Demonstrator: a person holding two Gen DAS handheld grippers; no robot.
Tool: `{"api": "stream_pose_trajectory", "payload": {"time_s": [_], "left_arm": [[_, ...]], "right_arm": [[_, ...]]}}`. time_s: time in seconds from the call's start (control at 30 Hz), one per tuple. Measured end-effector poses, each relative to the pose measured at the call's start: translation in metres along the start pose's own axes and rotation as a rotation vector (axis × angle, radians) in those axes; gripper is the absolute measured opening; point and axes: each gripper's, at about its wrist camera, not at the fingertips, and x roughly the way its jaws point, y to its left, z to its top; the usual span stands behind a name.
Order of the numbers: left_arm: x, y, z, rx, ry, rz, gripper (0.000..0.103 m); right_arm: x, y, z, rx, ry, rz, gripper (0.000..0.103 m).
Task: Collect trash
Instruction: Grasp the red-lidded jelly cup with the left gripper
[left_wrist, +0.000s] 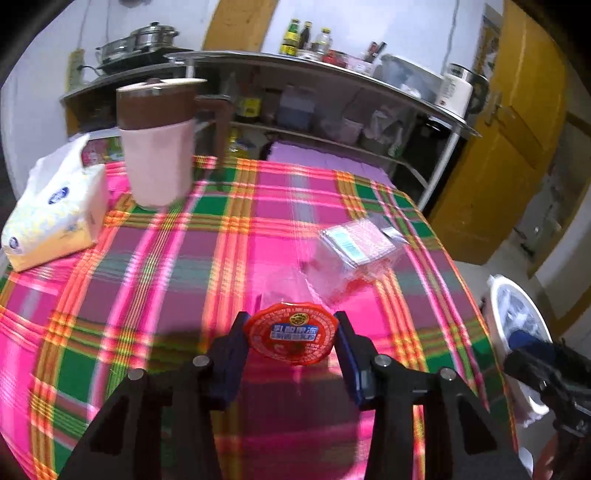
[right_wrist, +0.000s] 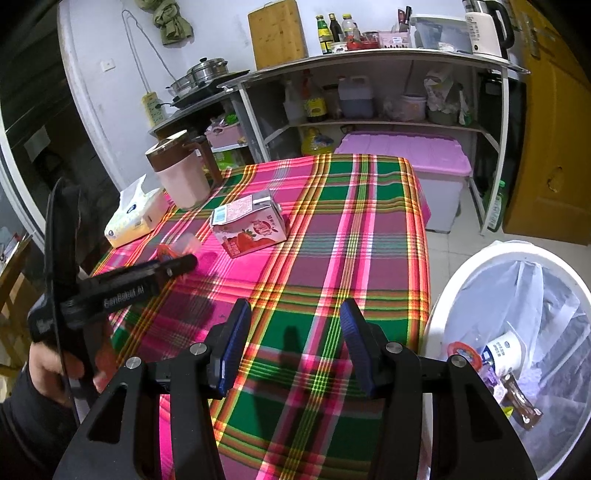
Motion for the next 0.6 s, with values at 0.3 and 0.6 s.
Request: {"api": "stream_pose_trajectory", "payload": {"time_s": [0.3, 0.6], "left_arm": [[0.043, 0.03, 0.047, -0.005, 0.008, 0.021, 0.045], [0.073, 0.014, 0.05, 0.042, 0.07, -0.136, 0.045]], "right_arm": [[0.006, -0.003, 0.004, 0.011, 0.002, -0.006, 0.051], [0.015, -0.013, 0.006, 0.034, 0.013, -0.018, 0.051]]}}
